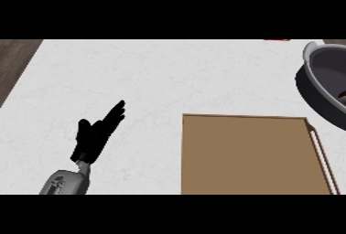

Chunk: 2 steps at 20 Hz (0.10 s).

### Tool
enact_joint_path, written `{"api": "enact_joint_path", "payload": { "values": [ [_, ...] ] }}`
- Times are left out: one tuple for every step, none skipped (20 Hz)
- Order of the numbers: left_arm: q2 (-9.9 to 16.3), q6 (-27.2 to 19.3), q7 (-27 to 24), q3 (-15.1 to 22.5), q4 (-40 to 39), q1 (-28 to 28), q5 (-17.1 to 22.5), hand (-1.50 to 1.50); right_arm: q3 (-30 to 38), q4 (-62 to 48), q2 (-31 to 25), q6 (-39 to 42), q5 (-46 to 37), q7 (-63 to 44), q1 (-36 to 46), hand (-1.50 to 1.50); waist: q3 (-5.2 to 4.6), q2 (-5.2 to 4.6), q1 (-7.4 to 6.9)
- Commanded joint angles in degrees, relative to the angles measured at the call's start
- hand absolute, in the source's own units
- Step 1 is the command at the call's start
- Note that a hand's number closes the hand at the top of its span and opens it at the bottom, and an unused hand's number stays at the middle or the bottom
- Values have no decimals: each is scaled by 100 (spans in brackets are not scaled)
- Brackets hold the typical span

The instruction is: Pick the cupcake from the tray and place it in the pot

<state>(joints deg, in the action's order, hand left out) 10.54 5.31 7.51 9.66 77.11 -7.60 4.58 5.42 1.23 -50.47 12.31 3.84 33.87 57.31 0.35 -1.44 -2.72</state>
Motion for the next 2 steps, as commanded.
{"api": "enact_joint_path", "payload": {
  "values": [
    [28, 21, -16, -28, 124, 145, 31, 0, 462, -82, -455, 434, 459, 220, -333, -150, 11, -11, -24],
    [129, 111, -161, -79, -36, 88, 5, 0, 495, -79, -593, 561, 493, 5, -197, -150, 10, -42, -57]
  ]
}}
